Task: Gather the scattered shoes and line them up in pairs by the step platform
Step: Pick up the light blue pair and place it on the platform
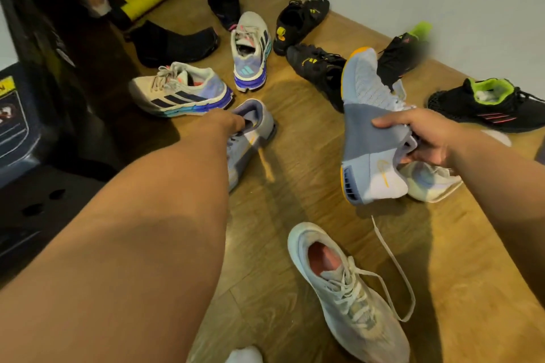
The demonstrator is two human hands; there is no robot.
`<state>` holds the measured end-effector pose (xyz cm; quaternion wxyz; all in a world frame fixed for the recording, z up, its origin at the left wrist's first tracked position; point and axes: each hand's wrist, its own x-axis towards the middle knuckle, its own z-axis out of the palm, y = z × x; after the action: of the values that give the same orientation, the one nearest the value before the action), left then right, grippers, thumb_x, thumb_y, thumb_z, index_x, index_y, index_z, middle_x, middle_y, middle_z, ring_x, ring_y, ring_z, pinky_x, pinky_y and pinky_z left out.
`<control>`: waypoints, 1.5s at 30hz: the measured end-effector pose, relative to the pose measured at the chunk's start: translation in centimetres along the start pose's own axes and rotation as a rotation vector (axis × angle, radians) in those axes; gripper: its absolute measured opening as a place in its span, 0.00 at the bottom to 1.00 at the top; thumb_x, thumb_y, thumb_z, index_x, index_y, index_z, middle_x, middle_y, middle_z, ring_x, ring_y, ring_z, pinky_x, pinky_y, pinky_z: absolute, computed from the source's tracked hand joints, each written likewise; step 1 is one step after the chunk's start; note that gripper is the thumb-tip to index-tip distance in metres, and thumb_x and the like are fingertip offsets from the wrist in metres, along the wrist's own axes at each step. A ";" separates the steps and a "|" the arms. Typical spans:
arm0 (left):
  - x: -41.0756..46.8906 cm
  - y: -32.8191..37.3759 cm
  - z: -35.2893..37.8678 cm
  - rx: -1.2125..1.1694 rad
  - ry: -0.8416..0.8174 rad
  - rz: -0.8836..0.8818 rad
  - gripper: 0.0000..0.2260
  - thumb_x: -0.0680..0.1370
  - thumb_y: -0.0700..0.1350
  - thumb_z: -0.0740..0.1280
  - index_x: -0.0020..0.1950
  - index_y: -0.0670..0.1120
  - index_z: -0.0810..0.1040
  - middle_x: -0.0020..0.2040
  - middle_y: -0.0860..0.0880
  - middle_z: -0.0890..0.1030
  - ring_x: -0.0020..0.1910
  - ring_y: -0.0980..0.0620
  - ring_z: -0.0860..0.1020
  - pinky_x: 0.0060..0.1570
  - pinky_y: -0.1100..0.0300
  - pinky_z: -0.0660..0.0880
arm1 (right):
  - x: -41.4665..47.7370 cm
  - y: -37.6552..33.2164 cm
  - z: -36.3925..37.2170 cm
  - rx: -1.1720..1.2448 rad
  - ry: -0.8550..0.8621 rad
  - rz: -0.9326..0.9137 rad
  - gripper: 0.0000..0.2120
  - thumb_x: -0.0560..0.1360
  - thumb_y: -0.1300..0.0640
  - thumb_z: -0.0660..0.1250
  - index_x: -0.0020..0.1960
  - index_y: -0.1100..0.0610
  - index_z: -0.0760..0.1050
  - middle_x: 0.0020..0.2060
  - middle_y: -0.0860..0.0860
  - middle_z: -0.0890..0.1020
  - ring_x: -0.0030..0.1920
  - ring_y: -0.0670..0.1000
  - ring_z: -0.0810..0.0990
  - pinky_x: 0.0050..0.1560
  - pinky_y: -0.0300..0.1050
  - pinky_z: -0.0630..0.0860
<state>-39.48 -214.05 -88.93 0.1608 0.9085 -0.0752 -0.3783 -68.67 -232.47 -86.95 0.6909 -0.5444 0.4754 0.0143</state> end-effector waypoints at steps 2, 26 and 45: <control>0.2 -0.1 0.2 0.044 0.079 0.047 0.13 0.71 0.41 0.74 0.49 0.39 0.72 0.43 0.39 0.76 0.39 0.40 0.79 0.47 0.46 0.81 | -0.1 0.0 0.2 -0.011 0.001 0.017 0.10 0.69 0.54 0.72 0.50 0.54 0.78 0.35 0.51 0.83 0.30 0.50 0.81 0.26 0.40 0.75; -1.4 -0.5 -2.4 -1.001 -0.387 0.448 0.11 0.80 0.42 0.58 0.48 0.47 0.80 0.39 0.50 0.84 0.37 0.52 0.84 0.33 0.63 0.79 | -3.0 1.7 -1.9 0.097 0.045 0.011 0.19 0.64 0.53 0.75 0.54 0.57 0.78 0.38 0.54 0.83 0.34 0.54 0.82 0.32 0.45 0.77; -4.3 3.4 2.4 0.300 0.308 0.903 0.23 0.69 0.34 0.59 0.49 0.57 0.85 0.52 0.49 0.84 0.49 0.45 0.79 0.44 0.54 0.77 | -0.3 -1.3 4.3 -0.514 0.320 -0.052 0.43 0.61 0.56 0.79 0.71 0.57 0.63 0.61 0.53 0.72 0.55 0.57 0.73 0.48 0.50 0.72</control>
<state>-44.32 -216.67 -86.48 0.1853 0.8436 -0.4902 -0.1174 -65.40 -229.57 -85.99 0.4470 -0.7088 0.5448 0.0307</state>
